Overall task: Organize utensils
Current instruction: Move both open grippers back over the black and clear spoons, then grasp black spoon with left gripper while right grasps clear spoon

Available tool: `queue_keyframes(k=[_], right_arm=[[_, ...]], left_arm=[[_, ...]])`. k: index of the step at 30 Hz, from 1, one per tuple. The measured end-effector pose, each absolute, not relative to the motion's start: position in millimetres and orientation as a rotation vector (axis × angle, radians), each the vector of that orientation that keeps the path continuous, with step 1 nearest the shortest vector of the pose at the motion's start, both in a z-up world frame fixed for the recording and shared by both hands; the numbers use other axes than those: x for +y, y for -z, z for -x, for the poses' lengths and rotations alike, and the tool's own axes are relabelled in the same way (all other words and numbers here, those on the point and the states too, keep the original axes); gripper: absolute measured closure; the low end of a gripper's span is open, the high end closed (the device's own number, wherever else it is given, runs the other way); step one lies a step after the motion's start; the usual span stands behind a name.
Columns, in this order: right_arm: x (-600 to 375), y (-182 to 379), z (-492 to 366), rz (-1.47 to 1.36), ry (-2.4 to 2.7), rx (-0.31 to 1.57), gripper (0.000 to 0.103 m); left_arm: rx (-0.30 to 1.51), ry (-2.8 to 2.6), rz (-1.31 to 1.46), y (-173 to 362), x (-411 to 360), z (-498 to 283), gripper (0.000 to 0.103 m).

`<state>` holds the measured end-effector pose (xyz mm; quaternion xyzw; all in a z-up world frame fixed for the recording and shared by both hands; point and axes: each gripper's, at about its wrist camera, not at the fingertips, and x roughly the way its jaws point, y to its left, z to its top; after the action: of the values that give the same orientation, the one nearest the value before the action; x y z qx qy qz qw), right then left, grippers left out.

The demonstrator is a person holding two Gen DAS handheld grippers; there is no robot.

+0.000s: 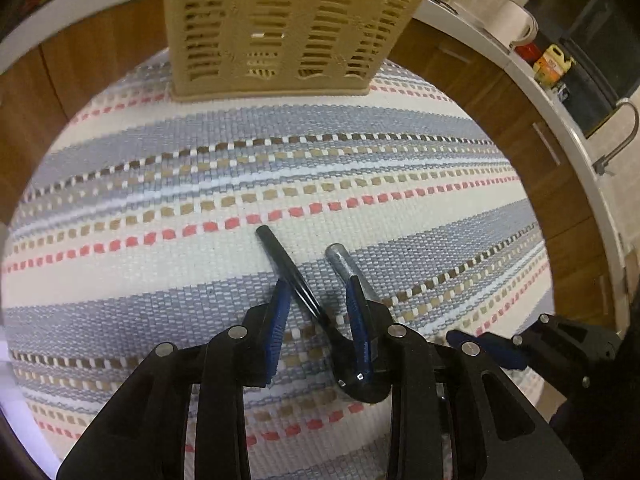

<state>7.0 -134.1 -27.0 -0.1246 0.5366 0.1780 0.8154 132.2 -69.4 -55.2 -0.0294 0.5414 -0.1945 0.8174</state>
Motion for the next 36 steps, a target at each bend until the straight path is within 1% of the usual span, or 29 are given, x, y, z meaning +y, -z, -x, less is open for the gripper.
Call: queue_keyframes(k=[1,3,4,5,6,8,9,14,18,24,26,27,28,29,30,33,34,35,36], right_arm=[[-131.6,29.6,-6.6,0.28,-0.377,1.147,0.07],[-126.8,30.6,-3.5,0.318,-0.369,1.125,0.071],[-124.8,30.6,-1.9,0.335,-0.362,1.118,0.076],[-124.6,30.0,-1.2,0.336,-0.361,1.118,0.079],[-124.7,30.2,-1.2,0.333,-0.359,1.122,0.085],[-128.2,30.4,0.6,0.323,-0.354,1.126,0.088],[-129.8,30.3,-0.3,0.323,-0.341,1.127,0.093],[-154.2,23.3,-4.8,0.247,-0.289,1.135,0.093],[-178.1,18.7,-22.0,0.116,-0.262,1.17,0.093],[-190.3,20.3,-34.6,0.111,-0.225,1.23,0.092],[-185.6,21.1,-44.2,0.116,-0.244,1.269,0.088],[-183.2,20.9,-49.7,0.11,-0.257,1.29,0.08],[-184.1,18.8,-55.8,0.092,-0.269,1.311,0.067],[-183.9,16.8,-61.1,0.081,-0.27,1.315,0.06],[-184.1,12.6,-67.3,0.075,-0.267,1.305,0.056],[-179.9,7.2,-87.0,0.079,-0.293,1.323,0.056],[-180.1,7.5,-93.6,0.069,-0.291,1.341,0.062],[-179.9,8.9,-98.7,0.07,-0.287,1.355,0.066],[-178.1,11.3,-103.7,0.076,-0.288,1.374,0.067]], left_arm=[[1.147,0.408,0.043,55.3,-73.7,-131.6,0.076],[1.134,0.394,0.004,54.6,-80.7,-130.2,0.076],[1.126,0.384,-0.018,54.4,-83.4,-128.9,0.078],[1.117,0.373,-0.044,54.5,-85.5,-127.9,0.081],[1.105,0.362,-0.074,55.1,-87.7,-126.1,0.091],[1.088,0.365,-0.1,55.4,-88.5,-123.3,0.093],[1.085,0.372,-0.106,55.6,-87.1,-122.0,0.098],[1.104,0.43,-0.039,55.4,-66.2,-116.9,0.098],[1.129,0.451,0.022,55.6,-44.2,-112.9,0.098],[1.155,0.382,0.004,55.1,-26.8,-116.9,0.098],[1.178,0.392,0.014,55.0,-17.5,-120.2,0.097],[1.187,0.401,0.023,54.5,-15.3,-119.4,0.097],[1.203,0.415,0.037,54.4,-11.8,-121.2,0.097],[1.22,0.428,0.048,54.3,-8.6,-123.3,0.097],[1.23,0.438,0.055,54.5,-6.8,-124.8,0.096],[1.263,0.478,0.052,54.0,-1.3,-127.7,0.095],[1.279,0.494,0.047,54.4,-0.7,-128.7,0.095],[1.297,0.509,0.035,53.8,-0.2,-130.9,0.095],[1.315,0.519,0.024,53.2,-0.5,-132.8,0.095]])
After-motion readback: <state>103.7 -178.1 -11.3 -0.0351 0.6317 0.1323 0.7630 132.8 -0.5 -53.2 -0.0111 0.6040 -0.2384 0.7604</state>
